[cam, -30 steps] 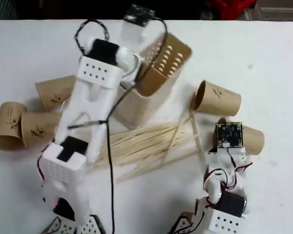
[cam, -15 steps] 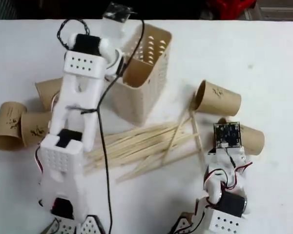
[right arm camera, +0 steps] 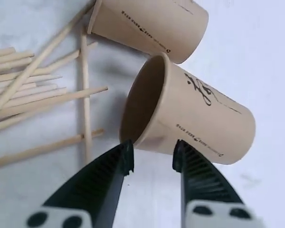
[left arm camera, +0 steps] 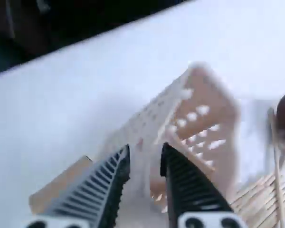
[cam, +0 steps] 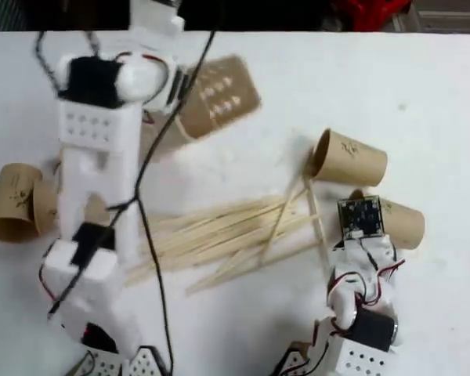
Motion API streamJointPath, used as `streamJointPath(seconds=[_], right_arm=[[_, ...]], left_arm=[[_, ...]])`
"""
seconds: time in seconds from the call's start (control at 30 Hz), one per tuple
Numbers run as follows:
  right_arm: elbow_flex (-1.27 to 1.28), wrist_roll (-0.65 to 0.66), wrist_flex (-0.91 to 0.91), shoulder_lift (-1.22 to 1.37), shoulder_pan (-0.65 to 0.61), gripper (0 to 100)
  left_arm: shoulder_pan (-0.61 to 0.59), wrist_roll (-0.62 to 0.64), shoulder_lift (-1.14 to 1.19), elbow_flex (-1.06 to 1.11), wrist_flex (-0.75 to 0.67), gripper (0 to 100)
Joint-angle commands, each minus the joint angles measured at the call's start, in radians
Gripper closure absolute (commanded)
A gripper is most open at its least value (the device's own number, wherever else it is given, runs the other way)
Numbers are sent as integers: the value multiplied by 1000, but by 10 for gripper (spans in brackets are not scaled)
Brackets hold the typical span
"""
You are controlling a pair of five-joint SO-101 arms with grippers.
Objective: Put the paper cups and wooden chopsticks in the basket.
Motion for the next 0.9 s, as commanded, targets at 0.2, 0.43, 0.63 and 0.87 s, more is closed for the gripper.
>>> streamJointPath(seconds=[0.2, 0.43, 0.63, 0.87], right_arm=[[-46, 12, 16, 4, -5, 843], [-44, 12, 16, 4, -5, 843], [-46, 58, 38, 5, -42, 843], [-158, 69, 65, 24, -125, 844]], left_arm=[[-31, 41, -62, 256, -104, 876], [-30, 40, -38, 328, -106, 872], [104, -15, -42, 330, -11, 871], [22, -18, -44, 384, 0, 871]])
